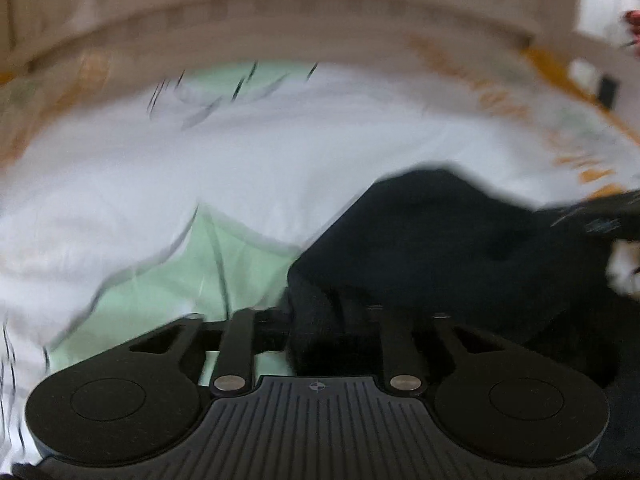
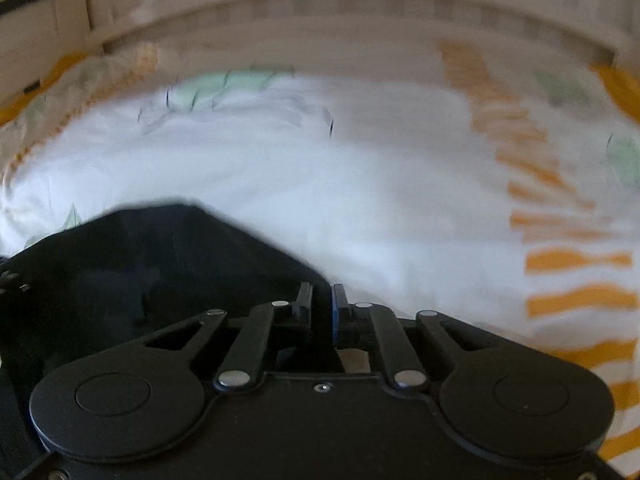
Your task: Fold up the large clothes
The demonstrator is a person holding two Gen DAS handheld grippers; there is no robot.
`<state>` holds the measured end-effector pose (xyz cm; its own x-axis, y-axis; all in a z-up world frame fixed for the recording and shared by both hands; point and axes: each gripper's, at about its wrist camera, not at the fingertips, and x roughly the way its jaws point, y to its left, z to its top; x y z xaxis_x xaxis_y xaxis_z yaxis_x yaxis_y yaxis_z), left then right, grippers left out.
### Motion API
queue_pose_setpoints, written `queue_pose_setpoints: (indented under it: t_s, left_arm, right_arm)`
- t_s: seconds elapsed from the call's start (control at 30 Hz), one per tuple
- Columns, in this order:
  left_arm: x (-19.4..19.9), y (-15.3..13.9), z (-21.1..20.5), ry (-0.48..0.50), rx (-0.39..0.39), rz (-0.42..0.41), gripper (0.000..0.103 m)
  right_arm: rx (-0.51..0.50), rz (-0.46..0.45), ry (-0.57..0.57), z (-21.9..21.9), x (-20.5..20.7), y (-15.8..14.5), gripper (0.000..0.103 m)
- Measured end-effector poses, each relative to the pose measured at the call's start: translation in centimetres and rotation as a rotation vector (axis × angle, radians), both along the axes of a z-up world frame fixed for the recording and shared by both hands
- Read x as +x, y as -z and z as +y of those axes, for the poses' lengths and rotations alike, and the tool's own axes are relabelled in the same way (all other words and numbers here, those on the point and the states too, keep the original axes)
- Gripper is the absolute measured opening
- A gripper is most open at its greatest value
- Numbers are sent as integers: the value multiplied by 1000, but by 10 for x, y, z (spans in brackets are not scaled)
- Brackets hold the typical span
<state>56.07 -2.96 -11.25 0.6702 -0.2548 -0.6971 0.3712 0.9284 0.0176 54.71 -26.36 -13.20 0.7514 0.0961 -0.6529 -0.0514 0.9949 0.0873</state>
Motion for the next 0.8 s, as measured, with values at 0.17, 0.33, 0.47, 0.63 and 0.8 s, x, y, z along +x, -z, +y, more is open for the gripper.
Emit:
queue_pose_setpoints:
  t_s: [0.17,0.33,0.47,0.63,0.8]
  left_arm:
    - [4,1,21,-39,-82,18,45]
    - [5,7,22,-54,-109,15,51]
    - [0,10,21,-51,-112,-5,53]
    - [0,11,23,-54,-131,-5,54]
    - [-3,-1,27,-59,-134,4,54]
  right_arm:
    - [94,-61,-14,-17,-8,-21,72]
    - [235,-102,2,-25,8,-41,72]
    - [160,-76,-62,0,29,-40,72]
    - [59,-41,-146,38,46,-26,77]
    - [-3,-24,-128,55,60,-17,82]
